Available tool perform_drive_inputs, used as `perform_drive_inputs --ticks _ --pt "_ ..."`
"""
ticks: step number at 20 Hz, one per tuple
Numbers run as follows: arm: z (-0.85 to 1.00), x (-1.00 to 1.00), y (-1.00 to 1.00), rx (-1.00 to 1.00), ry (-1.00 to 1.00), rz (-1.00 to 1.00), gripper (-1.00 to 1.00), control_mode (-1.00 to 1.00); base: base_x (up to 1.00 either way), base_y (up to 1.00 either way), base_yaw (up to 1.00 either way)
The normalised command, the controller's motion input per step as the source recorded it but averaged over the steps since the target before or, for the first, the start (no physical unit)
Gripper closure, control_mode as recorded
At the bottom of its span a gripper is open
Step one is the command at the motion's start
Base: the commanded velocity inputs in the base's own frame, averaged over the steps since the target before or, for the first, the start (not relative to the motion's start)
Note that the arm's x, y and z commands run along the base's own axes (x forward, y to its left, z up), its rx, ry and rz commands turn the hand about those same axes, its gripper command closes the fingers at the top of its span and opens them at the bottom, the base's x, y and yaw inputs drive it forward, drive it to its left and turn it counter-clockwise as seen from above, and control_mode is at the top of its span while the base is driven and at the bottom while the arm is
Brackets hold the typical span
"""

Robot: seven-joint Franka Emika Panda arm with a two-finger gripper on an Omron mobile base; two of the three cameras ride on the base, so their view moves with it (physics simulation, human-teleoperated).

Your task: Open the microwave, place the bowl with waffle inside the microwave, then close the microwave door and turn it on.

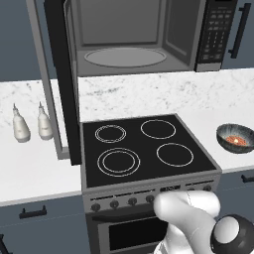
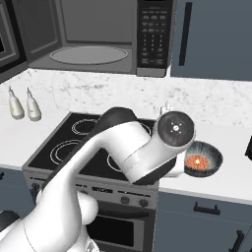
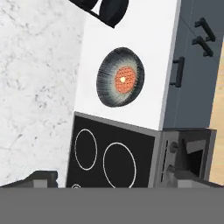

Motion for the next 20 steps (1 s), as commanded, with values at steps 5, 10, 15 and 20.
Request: perform_drive_inputs --ticks 5,10,15,20 --pt "-0.63 0.39 -0.01 -0.01 0.53 0.03 -1.00 -1.00 0.00 0.00 0.00" --pt "-0.74 0.08 -0.39 0.04 0.22 0.00 -1.00 -1.00 0.00 0.00 0.00" --pt "-0.72 0.01 -0.40 0.09 0.00 0.00 -1.00 -1.00 0.00 0.00 0.00" --pt "-0.56 0.28 -0.05 0.02 0.02 0.00 -1.00 -1.00 0.00 0.00 0.00"
